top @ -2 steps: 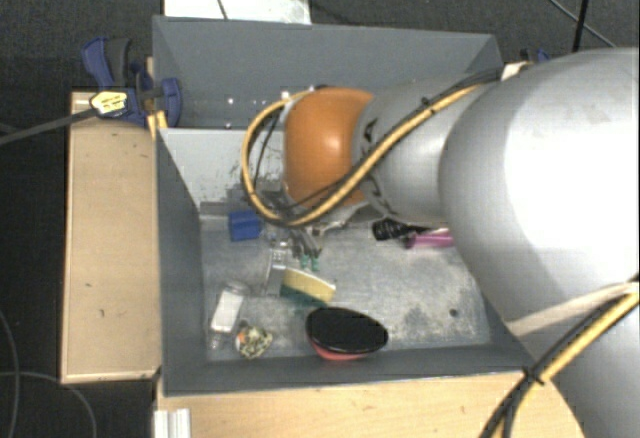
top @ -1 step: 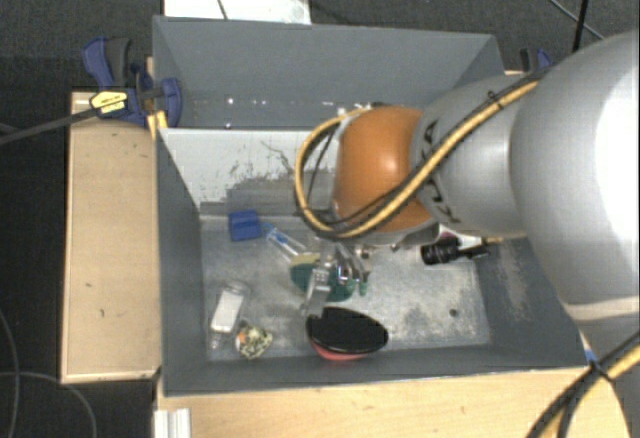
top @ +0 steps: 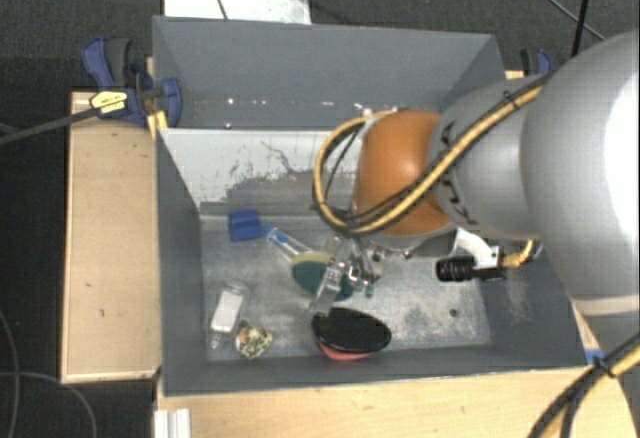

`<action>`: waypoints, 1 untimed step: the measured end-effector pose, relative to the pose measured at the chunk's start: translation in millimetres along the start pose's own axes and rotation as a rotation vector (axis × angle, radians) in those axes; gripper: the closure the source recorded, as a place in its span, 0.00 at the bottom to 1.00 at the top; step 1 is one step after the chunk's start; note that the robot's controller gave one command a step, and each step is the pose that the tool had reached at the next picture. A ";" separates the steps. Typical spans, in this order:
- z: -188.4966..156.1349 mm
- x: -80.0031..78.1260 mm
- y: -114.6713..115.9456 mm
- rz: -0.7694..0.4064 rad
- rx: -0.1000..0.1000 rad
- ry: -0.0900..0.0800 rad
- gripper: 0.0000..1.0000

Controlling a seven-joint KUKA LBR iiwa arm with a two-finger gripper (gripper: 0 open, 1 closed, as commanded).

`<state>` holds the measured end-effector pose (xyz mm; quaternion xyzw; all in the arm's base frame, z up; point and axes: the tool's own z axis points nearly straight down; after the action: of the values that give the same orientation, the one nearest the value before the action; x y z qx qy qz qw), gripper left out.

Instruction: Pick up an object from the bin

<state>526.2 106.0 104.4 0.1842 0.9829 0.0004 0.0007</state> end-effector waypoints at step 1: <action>35.2 5.1 -9.1 0.277 0.002 0.003 0.00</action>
Offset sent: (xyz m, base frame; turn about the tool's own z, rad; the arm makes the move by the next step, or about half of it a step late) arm -0.0075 -0.0064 -0.0344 0.2777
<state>518.1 99.3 69.2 0.3182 0.9480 -0.0004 -0.0011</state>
